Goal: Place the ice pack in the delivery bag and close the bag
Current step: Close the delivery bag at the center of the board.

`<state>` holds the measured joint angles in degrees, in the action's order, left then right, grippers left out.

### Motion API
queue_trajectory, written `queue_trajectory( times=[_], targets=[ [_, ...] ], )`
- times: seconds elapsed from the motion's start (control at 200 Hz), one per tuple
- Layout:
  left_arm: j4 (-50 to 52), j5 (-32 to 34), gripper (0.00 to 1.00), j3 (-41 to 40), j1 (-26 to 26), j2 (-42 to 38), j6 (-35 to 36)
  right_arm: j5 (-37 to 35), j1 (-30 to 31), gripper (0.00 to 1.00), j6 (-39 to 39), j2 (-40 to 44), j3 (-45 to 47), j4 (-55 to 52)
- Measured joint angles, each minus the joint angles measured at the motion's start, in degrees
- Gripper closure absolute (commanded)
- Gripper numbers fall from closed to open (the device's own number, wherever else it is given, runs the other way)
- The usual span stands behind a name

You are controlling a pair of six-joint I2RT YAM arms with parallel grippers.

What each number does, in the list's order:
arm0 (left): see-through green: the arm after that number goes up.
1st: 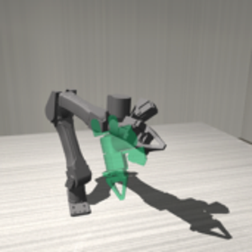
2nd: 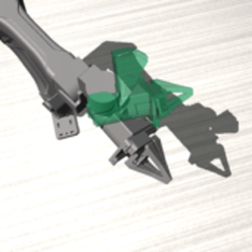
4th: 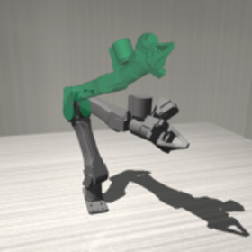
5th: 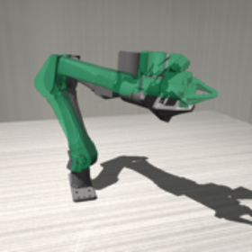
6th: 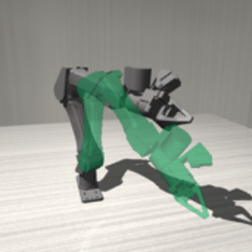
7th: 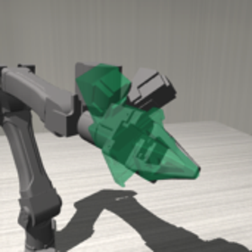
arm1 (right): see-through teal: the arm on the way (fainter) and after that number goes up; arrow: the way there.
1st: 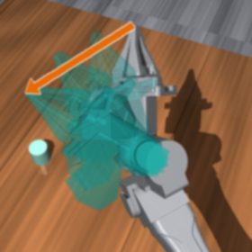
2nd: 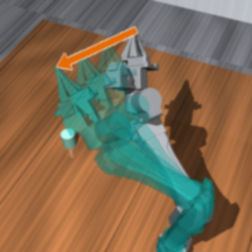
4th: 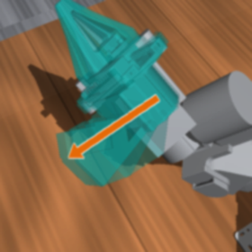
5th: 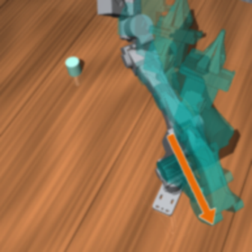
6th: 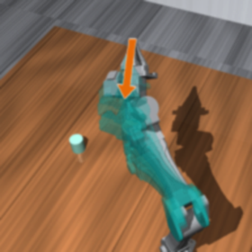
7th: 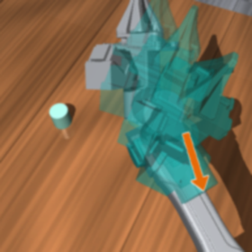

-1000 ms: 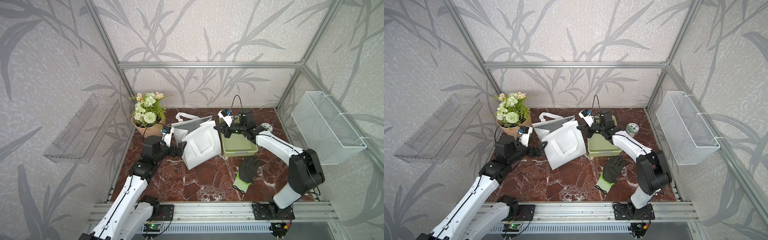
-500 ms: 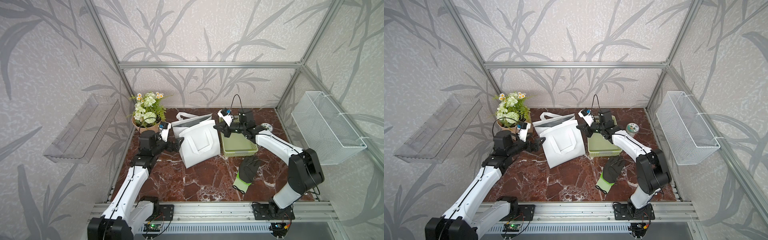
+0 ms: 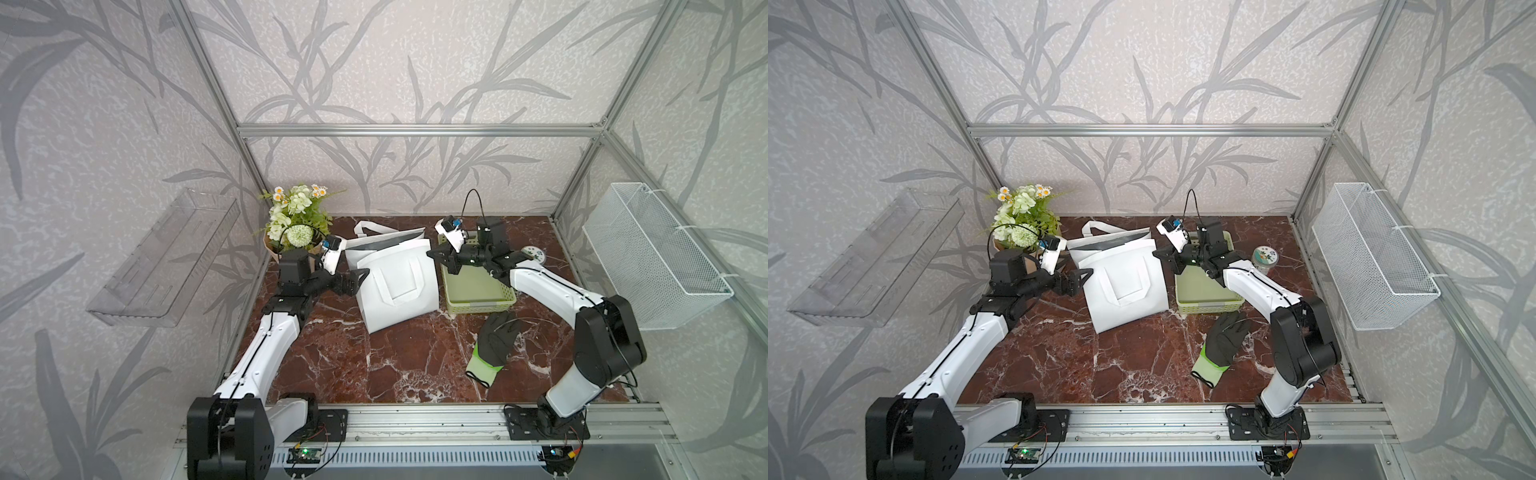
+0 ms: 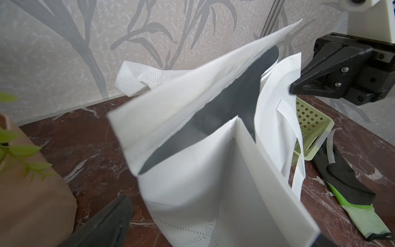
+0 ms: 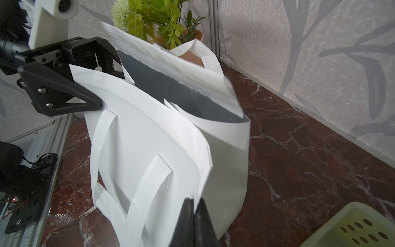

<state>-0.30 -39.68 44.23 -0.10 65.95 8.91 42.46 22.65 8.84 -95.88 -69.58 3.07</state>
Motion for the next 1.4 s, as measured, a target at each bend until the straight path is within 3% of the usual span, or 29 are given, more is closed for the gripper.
queue_trajectory(
  times=[0.205, 0.59, 0.795, 1.12, 1.29, 1.4],
  targets=[
    [-1.2, -1.4, 0.02, 1.4, 0.9, 2.9, 1.6, 0.0, 0.0, 1.0, 0.0, -0.1, -0.1, 0.1],
    [-1.9, -12.4, 0.47, 7.0, 1.2, 11.7, 1.8, 2.0, -1.0, 0.97, 0.0, -3.3, -2.7, 0.1],
    [-1.3, -14.7, 0.69, 7.3, 1.3, 12.2, 2.0, 4.6, -3.0, 0.73, 1.1, -5.3, -5.2, -0.2],
    [-0.1, -15.6, 0.83, 7.4, 1.3, 12.2, 2.5, 10.5, -5.4, 0.2, 6.0, -9.6, -9.8, 0.0],
    [0.8, -15.7, 0.86, 7.6, 1.3, 12.2, 3.0, 15.2, -5.4, 0.1, 6.3, -14.1, -14.2, 1.0],
    [1.4, -15.7, 0.87, 7.9, 1.3, 12.2, 3.1, 18.2, -5.3, 0.09, 6.2, -16.5, -16.2, 2.2]
  ],
)
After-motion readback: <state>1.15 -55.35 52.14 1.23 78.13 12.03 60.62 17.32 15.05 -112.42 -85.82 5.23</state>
